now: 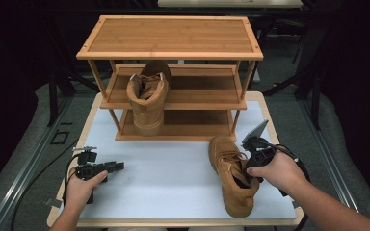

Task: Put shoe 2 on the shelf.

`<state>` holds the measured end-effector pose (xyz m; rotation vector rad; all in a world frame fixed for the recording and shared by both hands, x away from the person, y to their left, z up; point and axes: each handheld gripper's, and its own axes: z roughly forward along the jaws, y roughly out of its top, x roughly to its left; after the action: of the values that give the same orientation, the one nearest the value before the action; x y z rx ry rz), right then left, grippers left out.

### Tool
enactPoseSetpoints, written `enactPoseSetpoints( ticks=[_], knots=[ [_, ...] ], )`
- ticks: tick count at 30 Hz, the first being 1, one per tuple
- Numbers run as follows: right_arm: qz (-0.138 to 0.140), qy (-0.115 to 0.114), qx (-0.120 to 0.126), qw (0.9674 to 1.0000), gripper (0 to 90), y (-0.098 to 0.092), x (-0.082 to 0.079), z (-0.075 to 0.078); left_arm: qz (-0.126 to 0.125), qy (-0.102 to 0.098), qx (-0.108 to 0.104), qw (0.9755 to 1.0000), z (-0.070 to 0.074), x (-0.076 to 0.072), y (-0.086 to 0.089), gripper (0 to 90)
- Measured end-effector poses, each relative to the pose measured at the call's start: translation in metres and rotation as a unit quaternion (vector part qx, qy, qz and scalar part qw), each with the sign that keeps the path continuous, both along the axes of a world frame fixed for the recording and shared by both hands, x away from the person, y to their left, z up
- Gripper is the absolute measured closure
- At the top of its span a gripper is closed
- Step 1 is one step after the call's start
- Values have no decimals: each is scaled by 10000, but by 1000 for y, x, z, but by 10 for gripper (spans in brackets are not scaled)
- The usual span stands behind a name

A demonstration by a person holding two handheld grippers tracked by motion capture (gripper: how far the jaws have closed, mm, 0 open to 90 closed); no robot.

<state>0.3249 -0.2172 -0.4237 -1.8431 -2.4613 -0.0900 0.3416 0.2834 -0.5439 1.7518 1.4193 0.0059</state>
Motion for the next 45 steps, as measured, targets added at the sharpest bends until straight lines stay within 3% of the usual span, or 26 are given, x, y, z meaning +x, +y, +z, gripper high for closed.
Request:
enactPoseSetpoints(
  ticks=[10, 14, 19, 21, 25, 29, 39, 45],
  knots=[
    [-232, 171, 157, 9995, 745, -5, 5, -4, -9, 2, 9, 10000, 0, 0, 1, 478],
    [-160, 200, 158, 9995, 760, -4, 5, -4, 2, -20, 11, 10000, 1, 0, 2, 478],
    [-258, 300, 536, 9978, 778, -10, 6, -4, 37, -37, -40, 10000, 2, 0, 4, 478],
    [-419, 328, 784, 9955, 782, -15, 6, -6, 65, -46, -48, 10000, 2, 0, 5, 478],
    [-644, 347, 1359, 9880, 785, -25, 6, -7, 116, -21, -86, 9999, 2, 0, 6, 478],
    [-807, 359, 1642, 9825, 787, -31, 7, -5, 115, -22, -74, 9999, 2, 0, 6, 479],
    [-1191, 615, 2254, 9650, 786, -35, 6, 8, 101, -30, -51, 9999, 1, 1, 7, 479],
    [-1130, 679, 2371, 9625, 785, -27, 3, 20, 111, -11, -65, 9999, 2, 0, 8, 479]
  ],
)
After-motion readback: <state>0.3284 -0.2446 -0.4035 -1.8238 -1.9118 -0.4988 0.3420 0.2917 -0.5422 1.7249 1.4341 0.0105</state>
